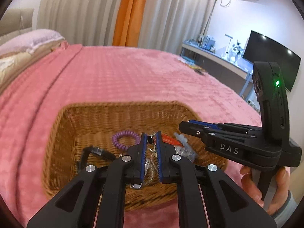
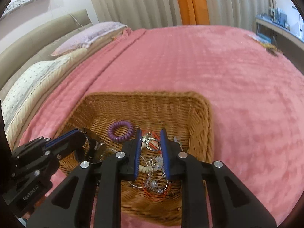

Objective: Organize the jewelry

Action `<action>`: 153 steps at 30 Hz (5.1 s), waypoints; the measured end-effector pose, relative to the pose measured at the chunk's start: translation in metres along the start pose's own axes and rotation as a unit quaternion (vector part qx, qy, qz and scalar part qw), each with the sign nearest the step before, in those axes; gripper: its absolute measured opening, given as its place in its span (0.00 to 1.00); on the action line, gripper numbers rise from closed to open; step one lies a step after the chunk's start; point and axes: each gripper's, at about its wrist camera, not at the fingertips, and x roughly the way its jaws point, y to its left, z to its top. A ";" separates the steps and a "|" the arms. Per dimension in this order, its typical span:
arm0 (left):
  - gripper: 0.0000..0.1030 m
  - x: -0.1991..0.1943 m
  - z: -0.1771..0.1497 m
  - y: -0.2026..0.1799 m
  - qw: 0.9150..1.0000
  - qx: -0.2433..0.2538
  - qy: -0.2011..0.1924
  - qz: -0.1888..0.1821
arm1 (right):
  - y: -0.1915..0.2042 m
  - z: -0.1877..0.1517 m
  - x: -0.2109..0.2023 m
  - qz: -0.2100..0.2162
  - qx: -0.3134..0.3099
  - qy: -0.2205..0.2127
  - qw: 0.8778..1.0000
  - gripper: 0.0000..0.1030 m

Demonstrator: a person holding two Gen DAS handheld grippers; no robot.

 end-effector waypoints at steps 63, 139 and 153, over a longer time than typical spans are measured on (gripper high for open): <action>0.92 -0.146 -0.136 -0.032 0.957 -0.015 -0.203 0.208 | 0.064 -0.174 -0.122 -0.166 -0.094 -0.258 0.947 0.92; 0.93 -0.144 -0.138 -0.037 0.956 -0.002 -0.200 0.213 | 0.056 -0.178 -0.133 -0.150 -0.061 -0.256 0.953 0.92; 0.93 -0.144 -0.138 -0.037 0.956 -0.001 -0.200 0.213 | 0.056 -0.178 -0.133 -0.147 -0.062 -0.256 0.953 0.92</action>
